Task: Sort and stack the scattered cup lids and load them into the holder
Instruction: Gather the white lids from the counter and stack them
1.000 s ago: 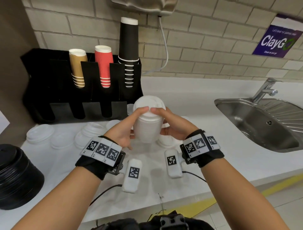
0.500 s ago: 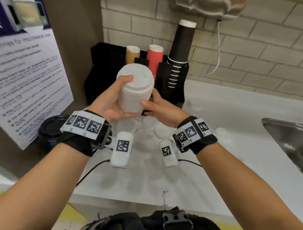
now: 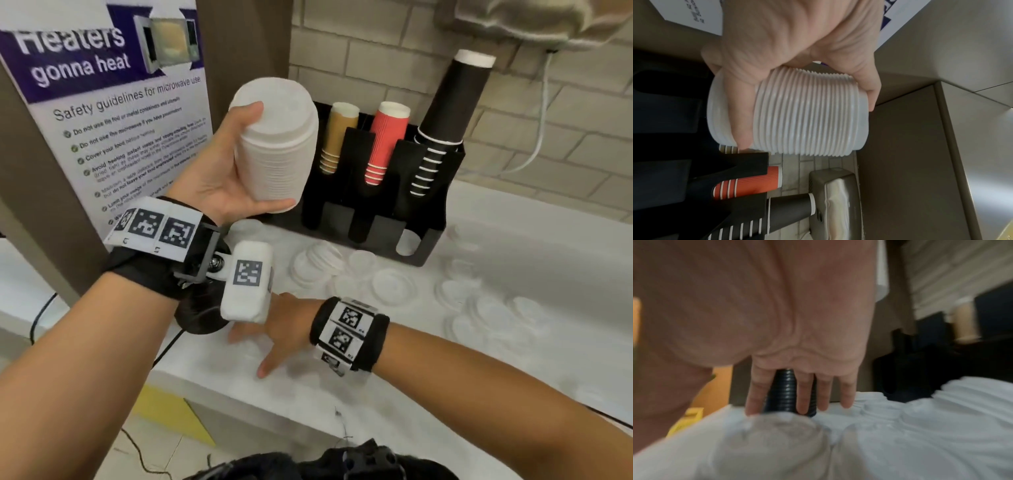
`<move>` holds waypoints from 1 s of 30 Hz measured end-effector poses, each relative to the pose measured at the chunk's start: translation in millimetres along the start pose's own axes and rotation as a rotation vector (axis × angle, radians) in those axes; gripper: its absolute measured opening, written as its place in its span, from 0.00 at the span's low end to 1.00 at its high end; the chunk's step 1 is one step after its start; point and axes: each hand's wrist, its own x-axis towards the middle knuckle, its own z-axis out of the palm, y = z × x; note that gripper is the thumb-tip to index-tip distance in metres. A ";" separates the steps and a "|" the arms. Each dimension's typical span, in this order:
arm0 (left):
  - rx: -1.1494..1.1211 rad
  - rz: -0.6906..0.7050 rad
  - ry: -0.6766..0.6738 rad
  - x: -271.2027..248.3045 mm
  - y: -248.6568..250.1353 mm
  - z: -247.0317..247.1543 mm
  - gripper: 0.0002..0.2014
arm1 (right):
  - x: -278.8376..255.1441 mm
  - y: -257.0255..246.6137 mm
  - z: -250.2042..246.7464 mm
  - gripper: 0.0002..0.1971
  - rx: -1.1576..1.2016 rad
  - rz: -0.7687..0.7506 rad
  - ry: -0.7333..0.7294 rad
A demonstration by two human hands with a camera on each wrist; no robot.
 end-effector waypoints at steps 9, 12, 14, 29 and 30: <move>0.010 0.041 -0.024 1.8 11.5 1.3 0.34 | -37.6 34.2 16.3 0.28 -0.141 0.152 -0.087; 0.012 0.052 -0.018 2.8 16.0 1.9 0.35 | -48.5 49.5 11.6 0.33 -0.095 0.214 -0.181; 0.012 0.060 -0.016 3.0 17.8 2.4 0.35 | -42.4 58.5 -2.5 0.35 0.005 0.224 -0.126; 0.016 0.028 0.046 12.0 18.5 -15.8 0.36 | 163.4 100.3 -58.2 0.29 -0.125 0.468 0.286; 0.013 0.028 0.049 12.8 18.8 -17.2 0.36 | 164.2 102.5 -58.3 0.30 -0.090 0.493 0.268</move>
